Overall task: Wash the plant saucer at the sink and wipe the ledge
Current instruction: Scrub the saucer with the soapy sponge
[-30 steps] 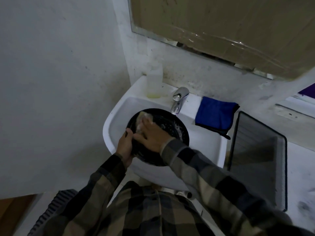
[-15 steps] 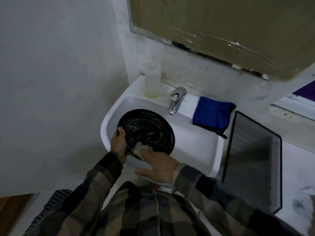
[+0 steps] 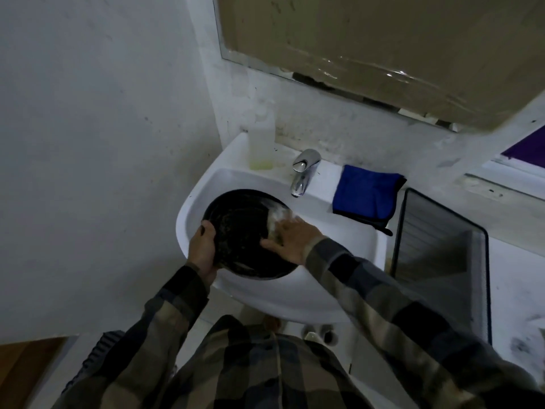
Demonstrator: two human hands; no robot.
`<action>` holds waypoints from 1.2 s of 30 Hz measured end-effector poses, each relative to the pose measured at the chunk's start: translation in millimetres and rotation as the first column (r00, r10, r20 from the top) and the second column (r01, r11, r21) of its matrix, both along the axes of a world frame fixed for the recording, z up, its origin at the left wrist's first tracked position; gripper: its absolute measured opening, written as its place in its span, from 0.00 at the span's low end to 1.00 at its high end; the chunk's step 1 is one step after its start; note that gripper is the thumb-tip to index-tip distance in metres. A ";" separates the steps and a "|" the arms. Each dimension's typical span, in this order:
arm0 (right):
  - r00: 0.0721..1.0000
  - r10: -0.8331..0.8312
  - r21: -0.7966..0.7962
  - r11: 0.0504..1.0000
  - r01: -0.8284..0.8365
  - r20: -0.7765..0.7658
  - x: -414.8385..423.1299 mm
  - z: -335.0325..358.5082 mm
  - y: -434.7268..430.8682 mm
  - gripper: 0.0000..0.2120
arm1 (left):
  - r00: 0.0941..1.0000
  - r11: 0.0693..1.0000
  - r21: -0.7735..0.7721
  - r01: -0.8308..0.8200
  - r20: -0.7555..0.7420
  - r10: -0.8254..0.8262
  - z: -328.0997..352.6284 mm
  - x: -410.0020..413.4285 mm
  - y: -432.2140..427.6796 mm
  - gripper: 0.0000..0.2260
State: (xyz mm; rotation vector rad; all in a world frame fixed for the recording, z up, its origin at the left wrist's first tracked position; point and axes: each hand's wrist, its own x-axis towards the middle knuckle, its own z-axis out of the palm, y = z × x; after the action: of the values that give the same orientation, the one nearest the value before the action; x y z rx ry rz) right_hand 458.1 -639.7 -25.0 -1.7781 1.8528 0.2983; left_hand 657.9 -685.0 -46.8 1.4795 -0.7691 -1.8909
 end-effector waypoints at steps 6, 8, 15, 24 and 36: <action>0.944 0.063 0.115 0.988 -0.105 0.325 17.7 28.8 66.4 0.30 | 0.999 1.000 0.001 -0.023 0.043 0.023 0.1 9.4 -8.2 0.22; 0.880 0.047 0.105 0.989 -0.109 0.473 35.0 35.5 70.5 0.28 | 1.000 1.000 0.015 -0.008 0.025 0.008 1.4 4.7 -4.2 0.22; 0.935 0.173 -0.232 0.967 -0.103 0.310 60.7 4.6 -0.9 0.27 | 0.996 0.996 0.012 0.085 -0.015 -0.084 7.4 -14.7 14.8 0.22; 0.986 0.066 0.046 0.996 -0.074 0.155 18.7 -1.4 44.0 0.31 | 0.986 0.995 -0.071 -0.068 0.148 0.077 23.1 12.5 -7.6 0.20; 0.992 0.035 -0.085 0.996 -0.024 0.124 49.2 -5.6 -28.5 0.24 | 0.998 0.999 -0.013 -0.031 0.056 0.032 29.4 -0.3 1.6 0.20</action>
State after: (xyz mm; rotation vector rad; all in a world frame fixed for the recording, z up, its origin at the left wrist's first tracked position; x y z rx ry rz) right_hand 507.2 -668.2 -30.6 -1.8379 1.7750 0.1183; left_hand 657.6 -683.5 -17.4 1.5342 -0.7774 -1.8247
